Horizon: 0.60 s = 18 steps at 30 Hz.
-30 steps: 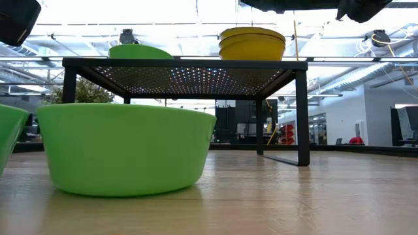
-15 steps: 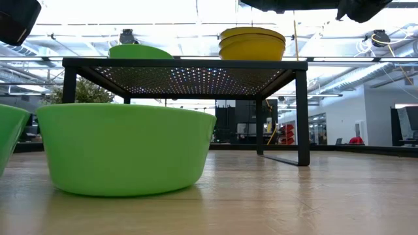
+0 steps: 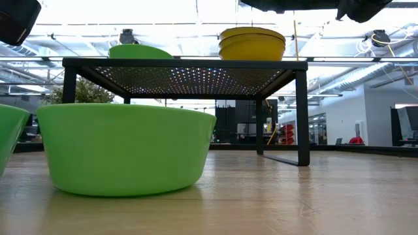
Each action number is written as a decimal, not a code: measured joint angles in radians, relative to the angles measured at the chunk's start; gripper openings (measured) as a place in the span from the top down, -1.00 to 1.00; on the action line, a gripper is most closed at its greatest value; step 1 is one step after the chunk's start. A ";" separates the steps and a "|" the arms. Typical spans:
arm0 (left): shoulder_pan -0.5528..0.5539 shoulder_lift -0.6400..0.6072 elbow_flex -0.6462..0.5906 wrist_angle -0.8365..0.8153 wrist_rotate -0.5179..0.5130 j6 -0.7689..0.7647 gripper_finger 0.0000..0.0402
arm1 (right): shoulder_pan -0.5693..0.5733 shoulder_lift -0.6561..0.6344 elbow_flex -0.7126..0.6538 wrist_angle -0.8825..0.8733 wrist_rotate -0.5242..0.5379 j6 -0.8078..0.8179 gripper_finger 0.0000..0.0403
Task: Pick & Place Mini bowls
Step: Stack the left green bowl on top of the green bowl on the shelf
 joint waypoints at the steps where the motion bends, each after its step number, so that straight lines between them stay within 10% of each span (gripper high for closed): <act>1: 0.000 0.000 0.000 0.000 0.000 0.000 0.97 | 0.000 0.000 0.000 0.000 0.000 0.000 -0.07; 18: 0.000 0.000 0.000 0.000 0.000 0.000 0.96 | 0.000 0.000 0.000 0.000 0.000 0.000 -0.07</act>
